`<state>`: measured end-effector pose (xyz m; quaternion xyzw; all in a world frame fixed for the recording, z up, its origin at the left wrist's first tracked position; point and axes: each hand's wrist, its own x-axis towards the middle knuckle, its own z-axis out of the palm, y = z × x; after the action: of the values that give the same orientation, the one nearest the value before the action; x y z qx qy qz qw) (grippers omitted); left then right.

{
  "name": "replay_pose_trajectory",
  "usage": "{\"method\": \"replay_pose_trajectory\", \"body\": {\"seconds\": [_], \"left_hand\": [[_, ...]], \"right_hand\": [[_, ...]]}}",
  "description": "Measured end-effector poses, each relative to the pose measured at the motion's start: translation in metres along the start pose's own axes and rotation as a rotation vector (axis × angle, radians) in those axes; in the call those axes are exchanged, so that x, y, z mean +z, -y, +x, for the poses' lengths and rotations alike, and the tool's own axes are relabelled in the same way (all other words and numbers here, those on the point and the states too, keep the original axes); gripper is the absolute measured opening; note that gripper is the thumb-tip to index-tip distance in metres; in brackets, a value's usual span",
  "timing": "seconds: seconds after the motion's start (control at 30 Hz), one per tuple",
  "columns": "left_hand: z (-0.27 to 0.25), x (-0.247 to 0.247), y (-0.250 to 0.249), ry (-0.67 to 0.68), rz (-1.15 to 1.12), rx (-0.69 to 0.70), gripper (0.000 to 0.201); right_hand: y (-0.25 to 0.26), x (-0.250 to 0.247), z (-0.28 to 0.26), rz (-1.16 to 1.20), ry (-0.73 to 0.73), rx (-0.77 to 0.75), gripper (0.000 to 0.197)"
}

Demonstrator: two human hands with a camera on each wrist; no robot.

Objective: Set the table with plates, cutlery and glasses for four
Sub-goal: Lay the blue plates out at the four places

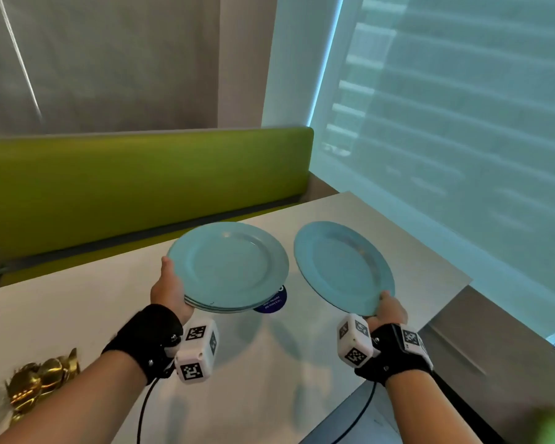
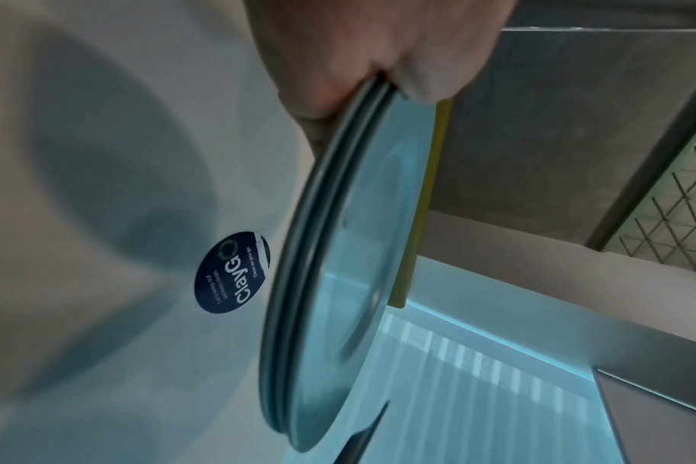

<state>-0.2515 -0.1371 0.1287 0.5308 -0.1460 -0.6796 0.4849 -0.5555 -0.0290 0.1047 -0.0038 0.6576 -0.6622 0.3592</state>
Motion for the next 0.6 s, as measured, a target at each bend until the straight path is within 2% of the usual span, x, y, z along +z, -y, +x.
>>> {"method": "replay_pose_trajectory", "body": {"seconds": [0.1,0.2,0.27,0.33,0.47,0.6], "left_hand": [[0.002,0.014,0.001,-0.047,0.023,0.012,0.055],[0.007,0.026,0.005,-0.066,0.04,0.008,0.055],[0.009,0.033,0.009,-0.084,0.052,0.006,0.056],[0.011,0.038,0.015,-0.089,0.055,0.005,0.056],[0.014,0.047,0.026,-0.09,0.05,0.006,0.056],[0.015,0.053,0.034,-0.061,0.04,-0.001,0.056]], "right_hand": [[-0.012,-0.028,0.028,0.016,-0.179,0.108,0.039],[-0.042,-0.055,0.068,-0.042,-0.236,0.177,0.041],[-0.068,-0.071,0.102,-0.002,-0.226,0.221,0.042],[-0.075,-0.071,0.103,0.008,-0.24,0.275,0.04],[-0.063,-0.059,0.067,-0.031,-0.261,0.255,0.038],[-0.071,-0.064,0.075,-0.06,-0.272,0.253,0.038]]}}
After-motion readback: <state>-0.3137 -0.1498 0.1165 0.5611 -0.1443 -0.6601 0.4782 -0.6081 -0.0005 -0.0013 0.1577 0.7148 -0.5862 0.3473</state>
